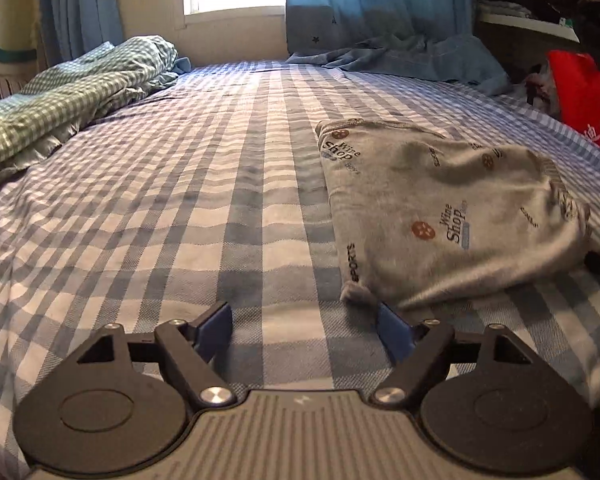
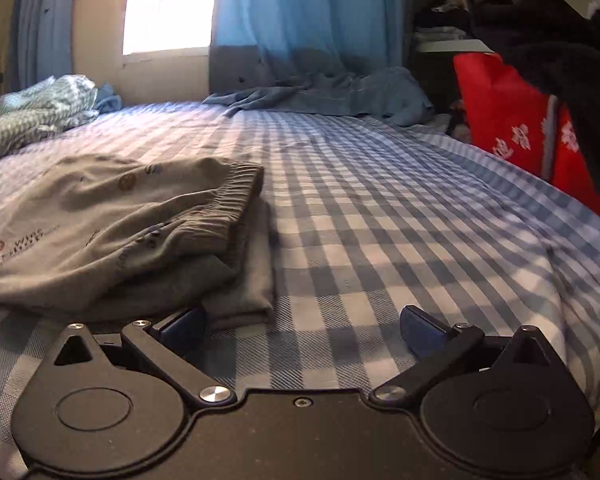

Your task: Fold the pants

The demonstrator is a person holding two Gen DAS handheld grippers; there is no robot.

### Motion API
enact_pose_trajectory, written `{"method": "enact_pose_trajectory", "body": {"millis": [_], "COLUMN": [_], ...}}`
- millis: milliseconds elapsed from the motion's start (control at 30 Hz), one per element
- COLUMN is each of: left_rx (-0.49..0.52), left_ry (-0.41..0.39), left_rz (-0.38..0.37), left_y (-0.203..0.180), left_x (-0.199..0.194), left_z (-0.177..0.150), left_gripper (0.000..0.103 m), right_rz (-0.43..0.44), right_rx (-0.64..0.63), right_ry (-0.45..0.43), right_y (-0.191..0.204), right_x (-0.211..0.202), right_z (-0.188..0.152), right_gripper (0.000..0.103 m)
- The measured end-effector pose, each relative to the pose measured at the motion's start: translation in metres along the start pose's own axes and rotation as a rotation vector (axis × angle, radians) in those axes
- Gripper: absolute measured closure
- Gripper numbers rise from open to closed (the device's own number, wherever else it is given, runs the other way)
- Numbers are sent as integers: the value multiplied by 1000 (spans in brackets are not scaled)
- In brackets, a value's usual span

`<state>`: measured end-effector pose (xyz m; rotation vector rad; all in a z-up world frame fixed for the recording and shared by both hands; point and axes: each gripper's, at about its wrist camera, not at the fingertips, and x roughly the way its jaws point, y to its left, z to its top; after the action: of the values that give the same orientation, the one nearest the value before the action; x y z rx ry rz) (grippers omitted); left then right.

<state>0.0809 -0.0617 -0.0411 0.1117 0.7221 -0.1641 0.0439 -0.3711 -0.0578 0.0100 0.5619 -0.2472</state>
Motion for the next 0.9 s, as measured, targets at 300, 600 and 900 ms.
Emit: {"method": "enact_pose_trajectory", "body": {"millis": [300,600,900], "left_rx": [-244,-139,-45], "left_ry": [-61,-13,-110], "left_rz": [-36,36,31], "left_y": [30,16,23], "left_x": [-10,18,-17], "left_z": [31,15,23], "left_gripper": [18,15,9], "right_rz": [-3,-52,-32], "right_rx": [-42,-80,-43], "right_ry": [-115,-53,-209], "right_y": [18,35,22], "right_x": [-7,21,-10], "right_z": [38,22,32], "right_gripper": [1,1,1]}}
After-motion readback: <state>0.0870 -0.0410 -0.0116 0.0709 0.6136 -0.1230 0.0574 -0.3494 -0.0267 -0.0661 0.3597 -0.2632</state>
